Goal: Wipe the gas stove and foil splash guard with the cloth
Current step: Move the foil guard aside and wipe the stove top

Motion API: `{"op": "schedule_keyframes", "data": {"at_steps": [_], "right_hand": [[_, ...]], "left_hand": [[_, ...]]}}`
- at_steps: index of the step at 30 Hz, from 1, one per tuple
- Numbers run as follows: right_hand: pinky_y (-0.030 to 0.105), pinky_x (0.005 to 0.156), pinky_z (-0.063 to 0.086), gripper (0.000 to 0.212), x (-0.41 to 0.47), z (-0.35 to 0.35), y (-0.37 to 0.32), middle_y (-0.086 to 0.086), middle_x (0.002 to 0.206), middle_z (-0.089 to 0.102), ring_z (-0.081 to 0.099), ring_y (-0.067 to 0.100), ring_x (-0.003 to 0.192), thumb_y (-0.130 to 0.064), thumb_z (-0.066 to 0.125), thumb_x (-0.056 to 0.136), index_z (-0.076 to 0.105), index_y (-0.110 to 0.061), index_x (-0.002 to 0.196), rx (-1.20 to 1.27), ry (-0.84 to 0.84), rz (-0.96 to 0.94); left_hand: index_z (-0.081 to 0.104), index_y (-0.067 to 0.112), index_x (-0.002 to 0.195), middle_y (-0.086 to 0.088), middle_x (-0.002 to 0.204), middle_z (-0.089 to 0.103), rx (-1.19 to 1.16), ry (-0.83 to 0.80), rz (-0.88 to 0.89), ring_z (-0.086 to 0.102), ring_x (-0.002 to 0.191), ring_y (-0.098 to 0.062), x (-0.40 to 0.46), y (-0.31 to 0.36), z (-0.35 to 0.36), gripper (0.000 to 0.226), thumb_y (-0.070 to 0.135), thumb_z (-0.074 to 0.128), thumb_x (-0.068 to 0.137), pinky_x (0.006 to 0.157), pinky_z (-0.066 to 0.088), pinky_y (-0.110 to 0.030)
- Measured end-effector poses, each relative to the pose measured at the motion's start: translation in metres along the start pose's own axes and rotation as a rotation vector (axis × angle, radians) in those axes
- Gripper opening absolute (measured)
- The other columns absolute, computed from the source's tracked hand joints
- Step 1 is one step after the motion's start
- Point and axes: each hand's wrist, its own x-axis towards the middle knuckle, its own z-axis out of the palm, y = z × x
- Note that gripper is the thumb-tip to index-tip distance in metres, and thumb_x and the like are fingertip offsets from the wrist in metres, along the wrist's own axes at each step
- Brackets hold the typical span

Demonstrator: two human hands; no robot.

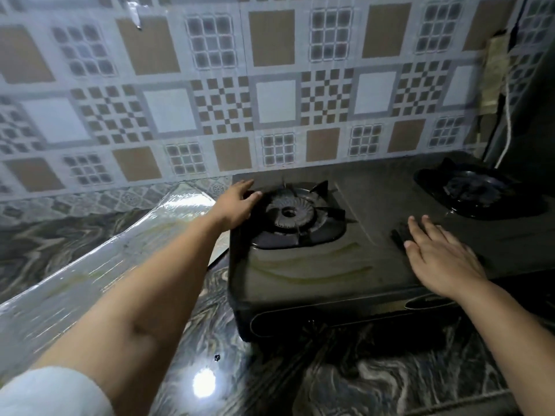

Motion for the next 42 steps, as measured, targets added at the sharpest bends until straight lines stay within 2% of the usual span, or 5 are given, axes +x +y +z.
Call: {"op": "schedule_keyframes", "data": {"at_steps": [4,10,27,32,42], "right_hand": [[0.046,0.117,0.018,0.059,-0.002,0.001,-0.006,-0.006,0.166,-0.001,0.009,0.021,0.152,-0.048,0.016,0.102,0.003,-0.033,0.157,-0.007,-0.017,-0.021],[0.048,0.117,0.018,0.063,-0.009,0.001,-0.028,-0.004,0.166,-0.005,0.007,0.021,0.152,-0.055,0.015,0.1,0.002,-0.032,0.157,0.004,-0.031,-0.006],[0.042,0.122,0.011,0.1,-0.085,0.031,-0.186,0.0,0.166,-0.001,0.006,0.02,0.152,-0.086,0.003,0.076,0.003,-0.027,0.157,0.026,0.013,-0.023],[0.039,0.122,0.01,0.1,-0.103,0.043,-0.235,-0.002,0.166,0.003,0.007,0.017,0.152,-0.083,0.016,0.081,-0.005,-0.023,0.157,0.041,0.064,-0.062],[0.04,0.118,0.018,0.07,-0.094,0.054,-0.287,0.0,0.164,0.018,0.019,0.022,0.149,-0.068,0.029,0.093,0.022,-0.035,0.154,-0.014,0.118,-0.18]], "left_hand": [[0.045,0.016,0.148,0.0,0.157,0.037,-0.242,0.006,-0.098,0.031,0.146,-0.018,-0.015,-0.024,0.002,0.081,0.07,0.05,0.087,0.122,0.018,-0.033],[0.024,0.022,0.156,0.0,0.166,-0.006,-0.187,-0.077,-0.041,-0.001,0.152,-0.015,-0.016,-0.044,0.019,0.059,0.047,0.033,0.104,0.118,0.001,-0.028],[0.009,0.017,0.158,-0.002,0.165,-0.018,-0.184,-0.169,0.04,-0.013,0.151,-0.014,-0.002,-0.067,0.028,0.074,0.061,0.021,0.1,0.113,-0.006,-0.026],[0.006,0.016,0.159,-0.003,0.164,-0.022,-0.187,-0.219,0.075,-0.017,0.151,-0.017,-0.001,-0.07,0.025,0.079,0.064,0.02,0.098,0.111,-0.006,-0.025],[0.005,0.012,0.158,-0.01,0.162,-0.025,-0.218,-0.218,0.088,-0.011,0.152,-0.026,-0.005,-0.065,0.021,0.075,0.056,0.024,0.102,0.12,-0.002,-0.034]]}}
